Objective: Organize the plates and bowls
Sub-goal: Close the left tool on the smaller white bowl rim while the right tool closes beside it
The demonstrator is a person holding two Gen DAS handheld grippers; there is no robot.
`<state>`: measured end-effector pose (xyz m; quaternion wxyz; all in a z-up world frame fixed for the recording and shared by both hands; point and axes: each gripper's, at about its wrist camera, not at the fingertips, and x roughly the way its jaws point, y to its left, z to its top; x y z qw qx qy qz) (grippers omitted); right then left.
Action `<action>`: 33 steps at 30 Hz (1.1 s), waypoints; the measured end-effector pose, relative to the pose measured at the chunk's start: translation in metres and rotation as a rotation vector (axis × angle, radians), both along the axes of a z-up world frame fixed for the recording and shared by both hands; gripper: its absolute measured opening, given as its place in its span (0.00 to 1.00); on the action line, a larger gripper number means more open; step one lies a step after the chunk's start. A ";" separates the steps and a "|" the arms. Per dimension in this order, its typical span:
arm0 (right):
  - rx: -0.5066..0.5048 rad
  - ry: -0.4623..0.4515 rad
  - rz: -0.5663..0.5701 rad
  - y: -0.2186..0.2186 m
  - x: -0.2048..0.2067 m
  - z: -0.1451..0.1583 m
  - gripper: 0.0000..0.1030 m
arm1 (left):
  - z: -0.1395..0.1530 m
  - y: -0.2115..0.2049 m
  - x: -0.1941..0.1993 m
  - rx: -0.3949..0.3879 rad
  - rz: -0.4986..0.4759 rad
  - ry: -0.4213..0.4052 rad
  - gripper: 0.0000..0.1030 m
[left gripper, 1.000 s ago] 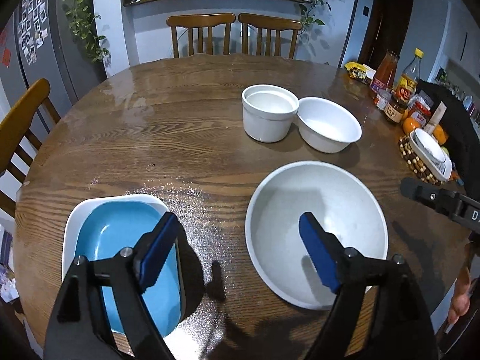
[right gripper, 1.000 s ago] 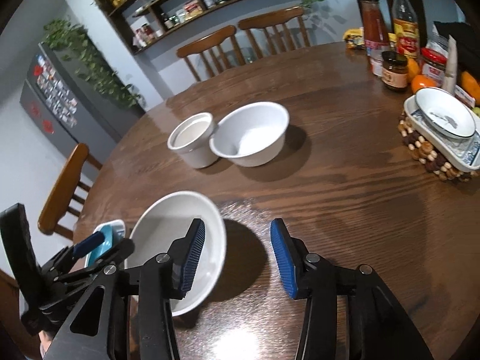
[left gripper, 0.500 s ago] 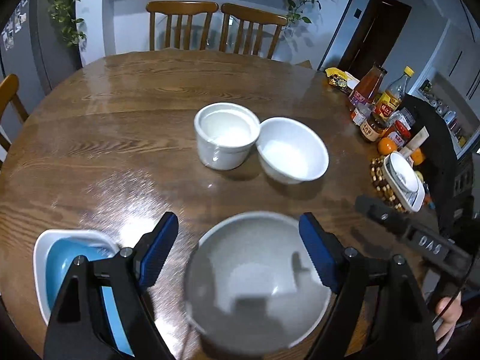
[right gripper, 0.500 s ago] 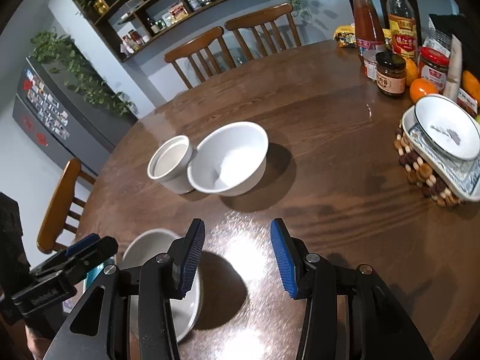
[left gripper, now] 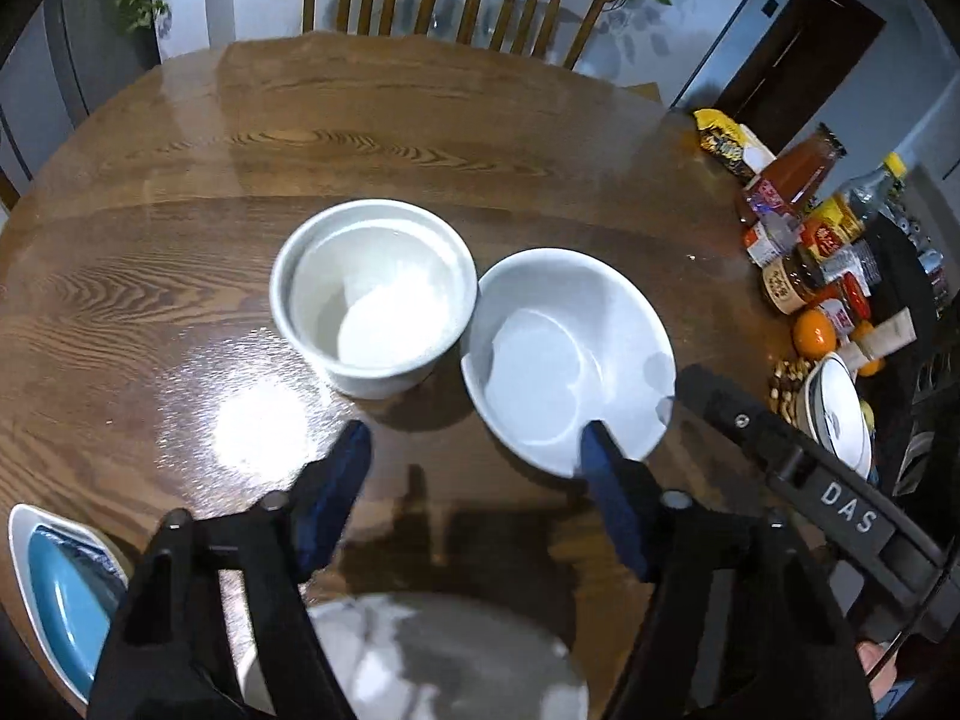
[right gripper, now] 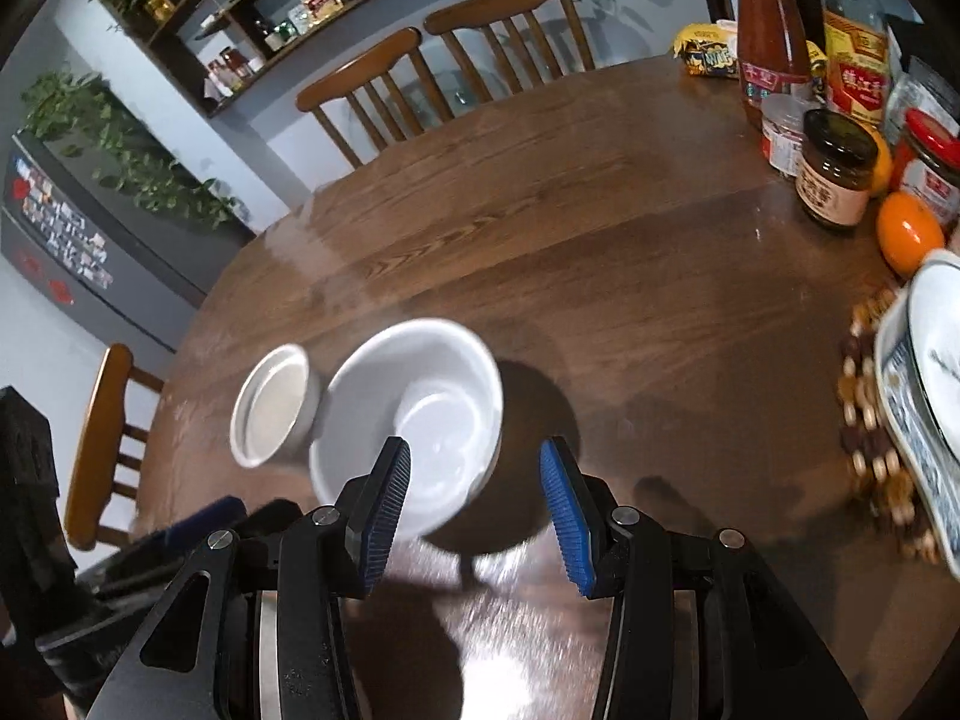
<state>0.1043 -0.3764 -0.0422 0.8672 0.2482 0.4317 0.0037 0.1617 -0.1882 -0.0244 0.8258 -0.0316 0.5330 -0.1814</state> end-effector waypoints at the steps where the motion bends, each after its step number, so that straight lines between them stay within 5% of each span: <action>1: 0.011 0.011 0.004 -0.001 0.003 -0.005 0.45 | -0.004 -0.004 0.003 0.005 -0.004 0.012 0.57; 7: 0.066 -0.012 0.006 -0.009 0.006 -0.015 0.44 | -0.018 -0.013 0.014 0.007 0.000 0.043 0.41; 9: 0.084 -0.013 0.006 -0.012 0.007 -0.018 0.38 | -0.019 -0.016 0.014 0.021 0.002 0.032 0.27; 12: 0.087 0.002 0.013 -0.011 0.013 -0.026 0.28 | -0.022 -0.016 0.017 0.028 0.002 0.033 0.20; 17: 0.104 0.012 0.022 -0.008 0.016 -0.031 0.11 | -0.027 -0.019 0.020 0.031 -0.012 0.033 0.15; 24: 0.069 0.013 0.003 -0.009 0.003 -0.018 0.09 | -0.012 -0.024 0.003 0.049 -0.070 -0.047 0.13; 33: 0.038 -0.113 0.037 0.011 -0.037 0.019 0.09 | 0.024 -0.002 -0.046 0.078 -0.099 -0.214 0.13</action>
